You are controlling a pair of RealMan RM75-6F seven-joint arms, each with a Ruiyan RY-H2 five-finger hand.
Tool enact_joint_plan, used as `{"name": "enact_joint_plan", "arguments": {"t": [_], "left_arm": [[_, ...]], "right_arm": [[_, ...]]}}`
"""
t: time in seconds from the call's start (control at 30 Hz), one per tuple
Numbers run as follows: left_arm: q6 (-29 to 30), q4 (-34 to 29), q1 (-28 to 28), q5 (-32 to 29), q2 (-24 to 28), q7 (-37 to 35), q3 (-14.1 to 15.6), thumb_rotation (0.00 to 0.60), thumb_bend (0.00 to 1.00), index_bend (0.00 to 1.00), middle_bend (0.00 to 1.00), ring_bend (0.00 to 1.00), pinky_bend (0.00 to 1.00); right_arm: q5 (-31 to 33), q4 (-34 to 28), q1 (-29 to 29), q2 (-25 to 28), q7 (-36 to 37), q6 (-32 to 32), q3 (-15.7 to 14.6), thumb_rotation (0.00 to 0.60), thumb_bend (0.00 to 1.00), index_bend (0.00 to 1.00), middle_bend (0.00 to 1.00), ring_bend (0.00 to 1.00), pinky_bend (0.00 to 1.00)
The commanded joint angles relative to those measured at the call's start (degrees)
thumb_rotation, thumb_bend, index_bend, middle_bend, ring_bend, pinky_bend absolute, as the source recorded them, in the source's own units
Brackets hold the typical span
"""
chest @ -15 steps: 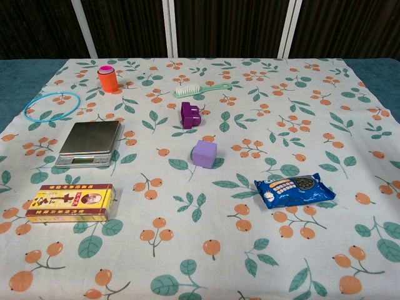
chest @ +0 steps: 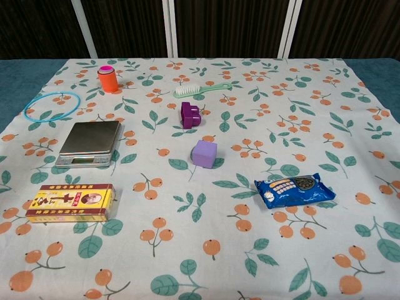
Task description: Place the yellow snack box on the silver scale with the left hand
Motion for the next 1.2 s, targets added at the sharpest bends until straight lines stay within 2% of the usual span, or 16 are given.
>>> {"name": "enact_joint_plan", "arguments": {"t": [0.03,0.43,0.57,0.63,0.7,0.87,0.93,1.07,1.2], "left_arm": [[-0.2,0.1,0.0,-0.2,0.0,0.0,0.0,0.6,0.1,0.02,0.03,0.06,0.07],[-0.9,-0.2,-0.2,-0.5,0.0,0.4,0.1,0.6,0.11,0.0,0.04,0.06,0.08],[-1.2,0.0,-0.7,1.7,0.3,-0.2,0.9,0.6,0.13,0.0,0.12,0.08,0.11],[-1.5,0.0,-0.9,2.8,0.5,-0.6,1.4,0.6,0.14,0.0,0.19,0.14,0.17],[-1.9,0.1,-1.2,4.2,0.8,-1.1,2.0,0.6,0.19,0.0,0.29,0.23,0.26],[-4.4,0.1,-2.8,7.4,1.8,0.2,3.5,0.6,0.43,0.04,0.61,0.55,0.59],[-6.3,-0.6,-4.0,8.6,2.4,0.1,4.0,0.6,0.5,0.06,0.69,0.63,0.67],[-11.7,-2.1,-6.7,8.5,3.6,1.4,4.6,0.6,0.6,0.07,0.77,0.7,0.73],[-18.2,-4.8,-9.7,7.2,4.8,3.6,5.0,0.6,0.61,0.07,0.79,0.71,0.73]], "right_arm": [[0.2,0.0,0.0,0.0,0.0,0.0,0.1,0.6,0.51,0.03,0.07,0.06,0.03],[0.3,0.0,0.0,0.0,0.0,-0.2,0.1,0.6,0.51,0.03,0.07,0.06,0.03],[0.4,0.0,0.0,0.0,0.0,-0.2,0.1,0.6,0.51,0.03,0.07,0.06,0.03],[0.5,0.0,-0.1,0.0,0.0,-0.2,0.1,0.6,0.51,0.03,0.07,0.06,0.03],[0.6,0.0,-0.1,0.0,-0.1,-0.1,0.2,0.6,0.51,0.03,0.07,0.06,0.03],[0.6,-0.1,0.0,-0.1,-0.4,-0.4,0.1,0.6,0.51,0.03,0.07,0.06,0.03],[0.7,0.0,0.1,-0.2,-0.5,-0.5,0.1,0.6,0.51,0.03,0.07,0.06,0.03],[0.6,-0.1,0.1,-0.2,-0.6,-0.5,0.1,0.6,0.51,0.03,0.07,0.06,0.03],[0.7,-0.1,0.0,-0.1,-0.4,-0.2,0.2,0.6,0.51,0.03,0.07,0.06,0.03]]}}
